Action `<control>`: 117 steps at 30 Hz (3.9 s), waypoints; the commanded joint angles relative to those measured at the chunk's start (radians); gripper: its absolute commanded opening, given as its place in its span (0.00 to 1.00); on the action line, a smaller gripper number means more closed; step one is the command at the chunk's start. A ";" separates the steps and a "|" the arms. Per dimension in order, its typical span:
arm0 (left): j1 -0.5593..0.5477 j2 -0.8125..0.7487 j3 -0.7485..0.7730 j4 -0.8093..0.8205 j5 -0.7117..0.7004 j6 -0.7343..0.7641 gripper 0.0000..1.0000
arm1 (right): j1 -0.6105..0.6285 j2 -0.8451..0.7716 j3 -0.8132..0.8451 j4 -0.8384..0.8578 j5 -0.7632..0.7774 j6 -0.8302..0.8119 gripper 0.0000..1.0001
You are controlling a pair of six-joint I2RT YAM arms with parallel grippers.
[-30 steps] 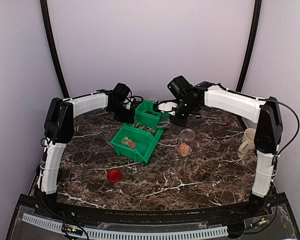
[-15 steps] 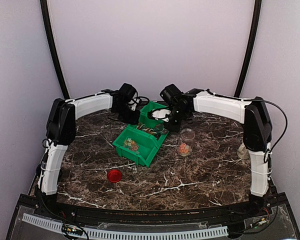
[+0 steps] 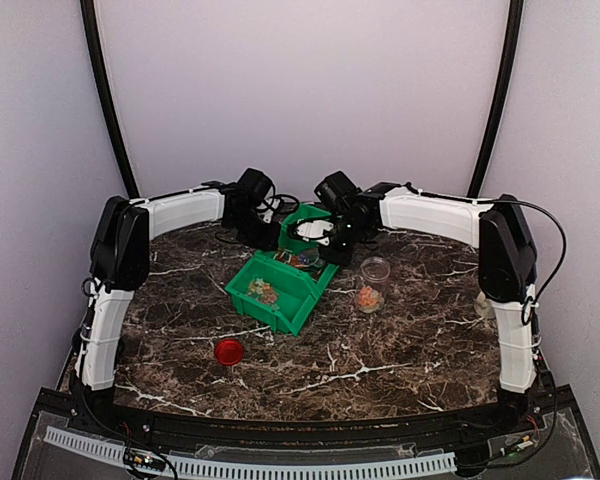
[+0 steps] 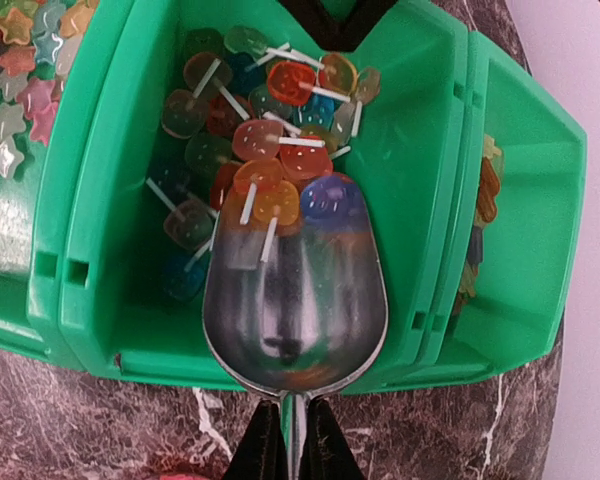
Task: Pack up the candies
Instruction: Scoop the fake candies from the storage box.
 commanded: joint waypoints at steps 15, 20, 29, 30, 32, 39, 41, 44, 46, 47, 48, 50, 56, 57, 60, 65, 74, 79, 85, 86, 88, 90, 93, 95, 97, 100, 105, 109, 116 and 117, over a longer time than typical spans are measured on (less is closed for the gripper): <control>-0.002 -0.210 -0.044 0.195 0.126 0.000 0.00 | -0.018 -0.038 -0.277 0.360 -0.235 0.036 0.00; 0.015 -0.212 -0.047 0.172 0.117 -0.034 0.00 | -0.052 -0.117 -0.401 0.505 -0.274 0.087 0.00; 0.023 -0.212 -0.054 0.152 0.118 -0.050 0.00 | -0.068 -0.172 -0.539 0.734 -0.331 0.156 0.00; 0.024 -0.212 -0.053 0.147 0.117 -0.050 0.00 | -0.068 -0.174 -0.548 0.749 -0.335 0.160 0.00; 0.025 -0.212 -0.052 0.139 0.117 -0.048 0.00 | -0.069 -0.177 -0.550 0.764 -0.340 0.165 0.00; 0.032 -0.213 -0.057 0.107 0.101 -0.046 0.00 | -0.068 -0.195 -0.556 0.813 -0.344 0.192 0.00; 0.032 -0.215 -0.061 0.106 0.100 -0.044 0.00 | -0.068 -0.202 -0.557 0.821 -0.341 0.200 0.00; 0.032 -0.219 -0.065 0.110 0.104 -0.043 0.00 | -0.068 -0.213 -0.560 0.824 -0.334 0.203 0.00; 0.033 -0.220 -0.065 0.111 0.107 -0.042 0.00 | -0.068 -0.223 -0.569 0.832 -0.328 0.203 0.00; 0.032 -0.219 -0.065 0.111 0.108 -0.041 0.00 | -0.068 -0.228 -0.571 0.831 -0.325 0.204 0.00; 0.033 -0.219 -0.067 0.111 0.108 -0.041 0.00 | -0.068 -0.233 -0.572 0.833 -0.322 0.202 0.00; 0.034 -0.219 -0.068 0.112 0.109 -0.040 0.00 | -0.069 -0.244 -0.577 0.836 -0.319 0.202 0.00; 0.042 -0.219 -0.069 0.108 0.102 -0.054 0.00 | -0.070 -0.275 -0.592 0.850 -0.324 0.206 0.00; 0.044 -0.220 -0.068 0.108 0.101 -0.058 0.00 | -0.070 -0.278 -0.592 0.845 -0.323 0.203 0.00; 0.053 -0.221 -0.064 0.107 0.107 -0.068 0.00 | -0.071 -0.296 -0.607 0.845 -0.317 0.201 0.00; 0.056 -0.221 -0.058 0.101 0.097 -0.063 0.00 | -0.076 -0.343 -0.640 0.852 -0.309 0.209 0.00; 0.058 -0.244 -0.095 0.124 0.101 -0.052 0.00 | -0.085 -0.457 -0.650 0.778 -0.268 0.227 0.00; 0.059 -0.263 -0.129 0.137 0.107 -0.051 0.00 | -0.098 -0.517 -0.655 0.716 -0.237 0.240 0.00; 0.059 -0.302 -0.190 0.155 0.097 -0.050 0.00 | -0.117 -0.639 -0.702 0.656 -0.204 0.268 0.00; 0.059 -0.308 -0.199 0.157 0.096 -0.051 0.00 | -0.122 -0.662 -0.709 0.649 -0.199 0.275 0.00; 0.059 -0.320 -0.215 0.162 0.099 -0.052 0.00 | -0.130 -0.700 -0.728 0.639 -0.189 0.291 0.00; 0.059 -0.331 -0.228 0.161 0.100 -0.051 0.00 | -0.136 -0.738 -0.751 0.624 -0.177 0.302 0.00; 0.061 -0.349 -0.250 0.166 0.100 -0.045 0.00 | -0.149 -0.798 -0.800 0.633 -0.166 0.323 0.00; 0.060 -0.359 -0.270 0.171 0.103 -0.044 0.00 | -0.161 -0.831 -0.839 0.667 -0.172 0.341 0.00; 0.060 -0.365 -0.280 0.174 0.106 -0.048 0.00 | -0.165 -0.852 -0.861 0.681 -0.169 0.359 0.00; 0.060 -0.374 -0.294 0.184 0.112 -0.048 0.00 | -0.168 -0.890 -0.910 0.728 -0.167 0.389 0.00; 0.059 -0.377 -0.292 0.190 0.125 -0.050 0.00 | -0.173 -0.940 -0.970 0.803 -0.154 0.418 0.00; 0.060 -0.380 -0.290 0.189 0.128 -0.053 0.00 | -0.175 -0.978 -1.023 0.863 -0.142 0.438 0.00; 0.059 -0.386 -0.293 0.181 0.121 -0.054 0.00 | -0.176 -0.988 -1.003 0.770 -0.095 0.439 0.00; 0.058 -0.389 -0.294 0.181 0.120 -0.054 0.00 | -0.176 -0.992 -0.995 0.748 -0.089 0.446 0.00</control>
